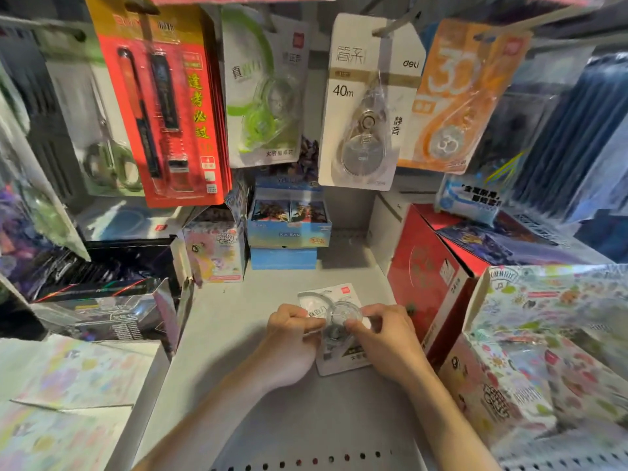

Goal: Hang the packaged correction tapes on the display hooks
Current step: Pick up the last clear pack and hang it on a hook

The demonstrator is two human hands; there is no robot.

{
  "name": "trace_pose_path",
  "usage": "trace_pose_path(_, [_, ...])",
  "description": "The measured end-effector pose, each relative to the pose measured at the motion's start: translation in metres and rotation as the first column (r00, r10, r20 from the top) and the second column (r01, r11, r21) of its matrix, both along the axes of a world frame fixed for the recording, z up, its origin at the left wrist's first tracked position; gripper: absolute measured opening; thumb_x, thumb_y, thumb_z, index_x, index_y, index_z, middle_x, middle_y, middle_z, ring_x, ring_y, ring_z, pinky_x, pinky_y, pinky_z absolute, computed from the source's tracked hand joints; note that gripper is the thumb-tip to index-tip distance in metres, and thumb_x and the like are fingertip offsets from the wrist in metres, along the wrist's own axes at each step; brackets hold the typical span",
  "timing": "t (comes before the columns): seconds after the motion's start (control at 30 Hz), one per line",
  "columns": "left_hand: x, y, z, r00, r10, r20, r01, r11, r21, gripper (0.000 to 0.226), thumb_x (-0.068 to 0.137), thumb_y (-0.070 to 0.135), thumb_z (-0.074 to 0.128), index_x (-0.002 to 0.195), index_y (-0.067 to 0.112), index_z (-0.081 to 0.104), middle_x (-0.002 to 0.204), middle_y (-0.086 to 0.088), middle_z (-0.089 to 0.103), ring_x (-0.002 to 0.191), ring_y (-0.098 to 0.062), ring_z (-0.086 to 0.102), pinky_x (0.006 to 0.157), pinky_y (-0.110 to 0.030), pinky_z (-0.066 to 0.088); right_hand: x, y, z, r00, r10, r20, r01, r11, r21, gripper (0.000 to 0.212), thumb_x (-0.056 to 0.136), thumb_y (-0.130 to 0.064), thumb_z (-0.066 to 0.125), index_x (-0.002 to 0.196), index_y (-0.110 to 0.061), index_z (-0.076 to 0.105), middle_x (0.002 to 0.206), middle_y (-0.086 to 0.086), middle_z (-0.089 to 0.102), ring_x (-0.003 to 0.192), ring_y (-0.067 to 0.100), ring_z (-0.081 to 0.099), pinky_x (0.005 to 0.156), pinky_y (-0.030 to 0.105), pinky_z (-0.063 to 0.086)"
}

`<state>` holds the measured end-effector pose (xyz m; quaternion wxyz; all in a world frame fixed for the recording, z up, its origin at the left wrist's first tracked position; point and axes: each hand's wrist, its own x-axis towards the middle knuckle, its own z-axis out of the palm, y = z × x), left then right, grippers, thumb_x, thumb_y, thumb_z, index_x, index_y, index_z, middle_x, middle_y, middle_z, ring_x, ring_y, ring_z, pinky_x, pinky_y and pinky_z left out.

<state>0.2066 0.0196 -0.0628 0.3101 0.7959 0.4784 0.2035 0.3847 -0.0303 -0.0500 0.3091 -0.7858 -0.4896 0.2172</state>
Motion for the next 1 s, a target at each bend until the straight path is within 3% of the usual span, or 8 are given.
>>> trace_pose_path(0.1, [0.001,0.0,0.001,0.997,0.031,0.074,-0.028,0.998,-0.048,0.036,0.1,0.004,0.056,0.122,0.023,0.076,0.121,0.006,0.051,0.138,-0.024,0.044,0.099,-0.009,0.025,-0.002,0.001,0.001,0.998,-0.006,-0.062,0.008,0.999,0.038,0.033,0.082,-0.051,0.072,0.107,-0.028,0.073,0.114,-0.001,0.067,0.104,0.017,0.065,0.094,0.041,0.055])
trace_pose_path(0.17, [0.0,-0.001,0.004,0.988,0.059,0.143,-0.043,0.993,-0.109,0.037,0.1,0.003,0.056,0.122,0.026,0.075,0.141,-0.003,0.046,0.143,-0.02,0.041,0.106,-0.007,0.022,-0.002,0.002,0.002,0.992,-0.01,-0.129,0.02,0.997,0.079,0.03,0.083,-0.044,0.075,0.107,-0.028,0.07,0.11,-0.006,0.071,0.101,0.015,0.068,0.089,0.039,0.056])
trace_pose_path(0.23, [-0.001,-0.005,0.009,0.961,0.076,0.266,-0.027,0.983,-0.184,0.042,0.098,-0.002,0.054,0.117,0.028,0.078,0.147,0.001,0.048,0.14,-0.014,0.047,0.112,-0.015,0.034,-0.004,0.002,0.002,0.97,-0.006,-0.244,0.038,0.991,0.128,0.03,0.086,-0.035,0.078,0.113,-0.027,0.066,0.107,-0.006,0.073,0.095,0.009,0.069,0.077,0.025,0.055])
trace_pose_path(0.33, [-0.004,-0.006,0.018,0.876,0.134,0.463,0.021,0.949,-0.314,0.056,0.097,-0.002,0.055,0.092,0.047,0.081,0.112,0.028,0.07,0.107,0.015,0.063,0.078,-0.001,0.048,-0.008,0.002,0.005,0.927,0.017,-0.376,0.056,0.981,0.183,0.041,0.088,-0.024,0.08,0.124,-0.022,0.06,0.108,-0.002,0.073,0.091,0.005,0.07,0.065,0.014,0.049])
trace_pose_path(0.4, [-0.006,-0.006,0.024,0.824,0.224,0.52,-0.019,0.929,-0.37,0.038,0.096,0.011,0.064,0.101,0.047,0.075,0.109,0.029,0.068,0.089,0.027,0.06,0.067,0.002,0.045,-0.011,0.003,0.009,0.891,0.031,-0.454,0.069,0.977,0.202,0.053,0.088,-0.018,0.08,0.132,-0.024,0.053,0.106,-0.001,0.073,0.087,0.007,0.072,0.064,0.015,0.05])
trace_pose_path(0.53, [-0.011,-0.002,0.028,0.67,0.327,0.666,-0.03,0.909,-0.416,0.057,0.09,0.009,0.074,0.131,0.04,0.049,0.105,0.008,0.08,0.085,0.006,0.074,0.062,-0.009,0.053,-0.018,0.001,0.017,0.802,0.08,-0.592,0.082,0.967,0.241,0.053,0.09,-0.006,0.077,0.133,-0.025,0.052,0.103,0.003,0.078,0.083,0.012,0.078,0.066,0.017,0.056])
trace_pose_path(0.77, [-0.021,-0.01,0.041,0.595,0.281,0.753,0.025,0.93,-0.367,0.045,0.09,0.002,0.073,0.114,0.037,0.06,0.09,0.007,0.081,0.076,-0.005,0.078,0.058,-0.013,0.054,-0.032,-0.012,0.037,0.803,0.16,-0.574,0.048,0.943,0.329,0.049,0.088,-0.004,0.079,0.126,-0.029,0.061,0.092,-0.003,0.08,0.085,0.028,0.079,0.077,0.05,0.065])
trace_pose_path(1.0, [-0.04,-0.031,0.068,0.611,0.175,0.772,0.006,0.974,-0.225,0.052,0.091,-0.003,0.072,0.124,0.032,0.054,0.093,0.001,0.077,0.075,-0.005,0.077,0.061,-0.014,0.055,-0.039,-0.029,0.055,0.758,0.293,-0.583,-0.008,0.897,0.441,0.046,0.09,-0.011,0.079,0.126,-0.028,0.057,0.105,0.004,0.081,0.088,0.026,0.081,0.064,0.028,0.062])
